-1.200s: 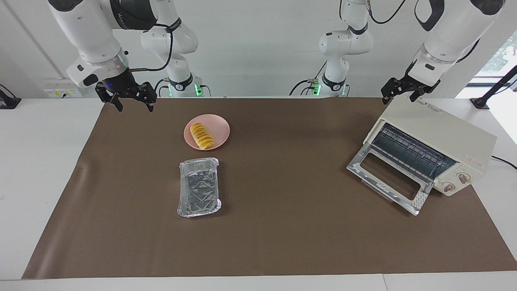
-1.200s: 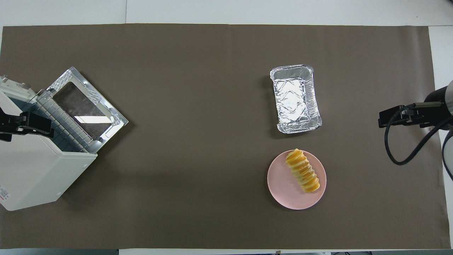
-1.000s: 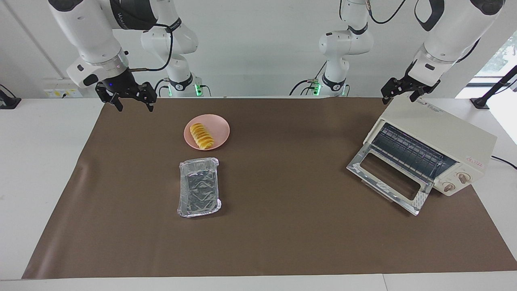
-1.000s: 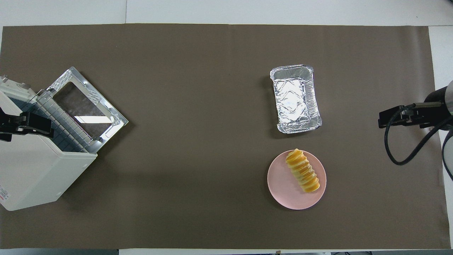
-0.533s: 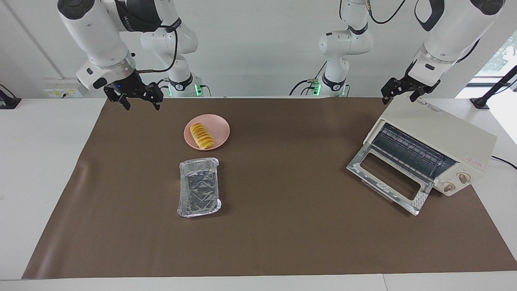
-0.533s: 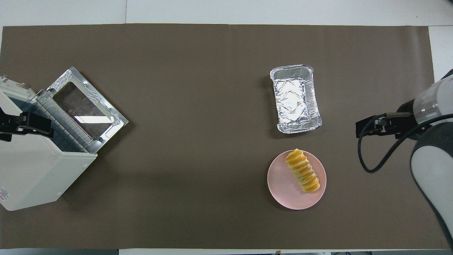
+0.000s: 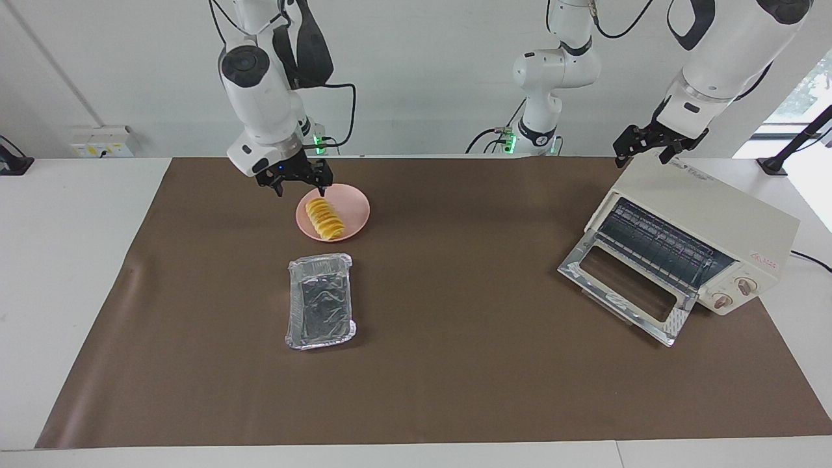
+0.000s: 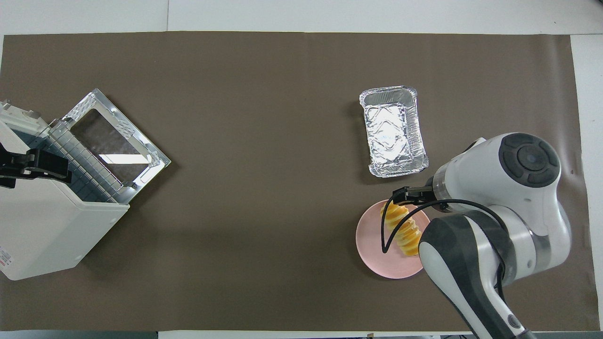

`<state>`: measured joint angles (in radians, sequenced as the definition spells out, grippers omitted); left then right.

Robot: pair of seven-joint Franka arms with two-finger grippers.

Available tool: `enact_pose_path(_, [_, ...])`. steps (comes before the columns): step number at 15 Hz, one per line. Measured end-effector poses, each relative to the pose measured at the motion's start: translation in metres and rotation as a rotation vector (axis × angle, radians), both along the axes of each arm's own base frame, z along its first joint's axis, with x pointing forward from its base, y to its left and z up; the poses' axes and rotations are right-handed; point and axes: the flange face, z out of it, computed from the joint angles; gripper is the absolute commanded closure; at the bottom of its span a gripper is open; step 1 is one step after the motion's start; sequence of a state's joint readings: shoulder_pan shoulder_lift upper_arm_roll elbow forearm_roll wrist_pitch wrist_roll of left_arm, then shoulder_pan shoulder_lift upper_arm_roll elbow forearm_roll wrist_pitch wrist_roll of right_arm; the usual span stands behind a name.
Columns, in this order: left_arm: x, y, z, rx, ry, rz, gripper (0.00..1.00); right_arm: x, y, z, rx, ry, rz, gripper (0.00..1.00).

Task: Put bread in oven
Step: 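Grasp the yellow bread on the pink plate with the right gripper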

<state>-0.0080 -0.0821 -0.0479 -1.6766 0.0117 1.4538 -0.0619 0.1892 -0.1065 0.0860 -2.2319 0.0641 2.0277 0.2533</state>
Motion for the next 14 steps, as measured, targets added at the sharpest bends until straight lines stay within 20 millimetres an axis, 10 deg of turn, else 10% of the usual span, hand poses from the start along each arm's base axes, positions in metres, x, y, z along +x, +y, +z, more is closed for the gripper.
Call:
enact_pose_path(12, [0.000, 0.000, 0.000, 0.000, 0.000, 0.000, 0.00, -0.043, 0.019, -0.083, 0.017, -0.041, 0.202, 0.04])
enact_pose_path(14, [0.000, 0.000, 0.000, 0.000, 0.000, 0.000, 0.00, -0.047, 0.017, -0.089, 0.020, -0.052, 0.216, 0.17])
